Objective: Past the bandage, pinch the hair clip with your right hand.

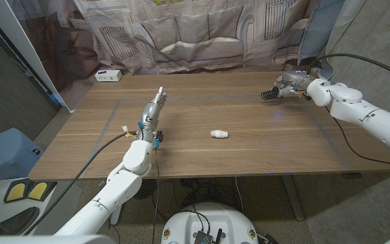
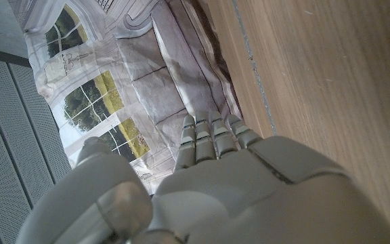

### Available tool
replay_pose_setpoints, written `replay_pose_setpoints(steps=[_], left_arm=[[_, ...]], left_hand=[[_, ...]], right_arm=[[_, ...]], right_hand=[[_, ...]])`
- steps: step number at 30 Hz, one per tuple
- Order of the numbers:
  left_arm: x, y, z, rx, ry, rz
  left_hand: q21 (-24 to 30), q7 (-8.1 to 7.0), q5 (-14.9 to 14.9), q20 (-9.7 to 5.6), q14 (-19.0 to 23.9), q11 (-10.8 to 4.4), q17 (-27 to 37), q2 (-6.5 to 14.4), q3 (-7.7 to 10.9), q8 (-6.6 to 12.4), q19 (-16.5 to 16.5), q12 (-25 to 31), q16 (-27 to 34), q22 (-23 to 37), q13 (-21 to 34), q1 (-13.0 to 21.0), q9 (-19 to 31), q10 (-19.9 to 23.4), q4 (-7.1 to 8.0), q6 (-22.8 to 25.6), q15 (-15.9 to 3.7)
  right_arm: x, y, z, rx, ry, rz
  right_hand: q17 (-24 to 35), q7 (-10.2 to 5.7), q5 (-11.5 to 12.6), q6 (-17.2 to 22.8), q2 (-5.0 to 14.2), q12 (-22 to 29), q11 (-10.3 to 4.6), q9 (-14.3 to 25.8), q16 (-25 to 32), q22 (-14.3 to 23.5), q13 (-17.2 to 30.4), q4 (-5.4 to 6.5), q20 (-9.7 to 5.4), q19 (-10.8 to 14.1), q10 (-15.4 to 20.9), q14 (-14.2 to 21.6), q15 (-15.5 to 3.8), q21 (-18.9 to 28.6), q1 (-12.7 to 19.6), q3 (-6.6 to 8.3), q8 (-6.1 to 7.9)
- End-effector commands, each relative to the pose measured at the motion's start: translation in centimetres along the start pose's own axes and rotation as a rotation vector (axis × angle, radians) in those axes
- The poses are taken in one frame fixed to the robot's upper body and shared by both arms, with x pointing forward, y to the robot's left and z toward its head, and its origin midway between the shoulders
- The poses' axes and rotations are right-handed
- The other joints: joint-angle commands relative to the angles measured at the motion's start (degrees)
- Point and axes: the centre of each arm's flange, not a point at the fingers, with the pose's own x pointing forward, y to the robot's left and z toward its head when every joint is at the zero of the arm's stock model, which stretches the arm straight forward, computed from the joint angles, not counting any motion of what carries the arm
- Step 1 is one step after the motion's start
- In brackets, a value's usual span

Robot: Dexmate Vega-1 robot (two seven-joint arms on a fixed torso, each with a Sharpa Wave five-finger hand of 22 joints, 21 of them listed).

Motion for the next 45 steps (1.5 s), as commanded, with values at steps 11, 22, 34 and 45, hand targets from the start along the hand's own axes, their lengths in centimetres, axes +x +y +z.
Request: replay_pose_setpoints(steps=[11,22,34,45], left_arm=[[-0.06,0.15,-0.42,-0.005,0.010,-0.004],[-0.16,0.33,-0.62,-0.008,0.017,0.000],[-0.12,0.48,-0.77,-0.011,0.020,0.002],[0.01,0.56,-0.81,-0.012,0.020,0.000]], left_hand=[[0.1,0.10,0.0,0.32,0.2,0.09,0.1,0.5,-0.10,-0.13,-0.3,-0.1,-0.1,0.3,0.3,0.3,0.1,0.5,-0.43,0.4,0.02],[0.1,0.03,0.0,0.34,0.2,0.21,0.1,0.6,-0.04,-0.11,-0.3,-0.1,-0.1,0.3,0.3,0.3,0.1,0.4,-0.47,0.5,-0.02],[0.1,0.01,0.0,0.33,0.3,0.36,0.1,0.7,0.03,-0.11,-0.3,-0.1,-0.1,0.3,0.3,0.4,0.1,0.4,-0.51,0.5,-0.04],[0.1,0.16,0.0,0.36,0.3,0.25,0.1,0.7,0.11,-0.12,-0.3,-0.1,-0.1,0.3,0.3,0.4,0.1,0.4,-0.55,0.5,0.08]], right_arm=[[-0.43,0.29,0.19,0.020,0.020,-0.027],[-0.22,0.22,0.46,0.012,0.021,-0.023],[-0.05,-0.02,0.68,-0.006,0.007,-0.023],[0.05,-0.47,0.77,-0.021,0.015,-0.025]], right_hand=[[1.1,2.77,1.5,14.1,-1.33,-0.4,0.39,3.9,-1.2,0.2,1.8,0.01,0.72,-0.6,-0.8,0.9,-4.55,-0.8,-0.1,-0.88,3.02],[3.0,3.10,2.9,10.9,-1.01,-2.4,1.18,9.9,-2.7,0.2,3.8,0.39,1.62,-1.1,-7.2,-0.8,-3.60,-1.3,0.2,-2.27,8.01],[4.1,6.21,3.6,16.0,-1.14,-3.1,3.08,11.7,-3.3,0.2,4.4,0.63,2.43,-1.4,-9.2,-1.6,-1.59,-1.4,0.2,-3.18,12.80],[4.2,5.00,4.3,13.8,-1.45,-4.6,2.05,9.7,-3.8,0.2,4.5,0.86,2.83,-1.3,-12.6,-1.6,-2.05,-1.4,-0.2,-3.55,11.33]])
